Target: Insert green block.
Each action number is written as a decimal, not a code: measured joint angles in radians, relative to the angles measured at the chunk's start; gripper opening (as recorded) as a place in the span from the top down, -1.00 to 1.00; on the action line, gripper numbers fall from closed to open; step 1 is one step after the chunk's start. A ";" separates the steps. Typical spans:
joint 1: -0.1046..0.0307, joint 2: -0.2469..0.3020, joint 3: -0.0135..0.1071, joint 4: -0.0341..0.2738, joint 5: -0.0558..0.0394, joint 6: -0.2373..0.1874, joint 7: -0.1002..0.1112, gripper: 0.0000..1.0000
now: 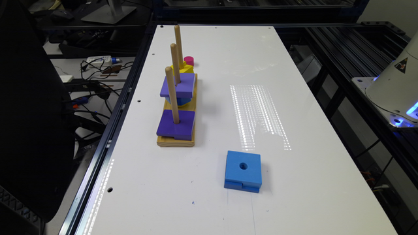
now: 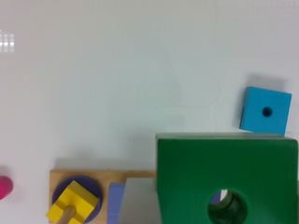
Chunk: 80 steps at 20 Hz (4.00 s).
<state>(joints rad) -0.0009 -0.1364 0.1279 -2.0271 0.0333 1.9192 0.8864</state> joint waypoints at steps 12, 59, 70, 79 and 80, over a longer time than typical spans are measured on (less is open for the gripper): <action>0.000 0.000 0.000 -0.003 0.0000 0.000 0.000 1.00; 0.004 0.280 0.069 0.018 -0.0131 0.293 0.056 1.00; 0.006 0.364 0.081 0.073 -0.0309 0.316 0.077 1.00; 0.009 0.386 0.084 0.088 -0.0394 0.320 0.086 1.00; 0.009 0.386 0.084 0.088 -0.0398 0.321 0.087 1.00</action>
<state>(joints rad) 0.0080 0.2500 0.2122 -1.9393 -0.0065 2.2398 0.9735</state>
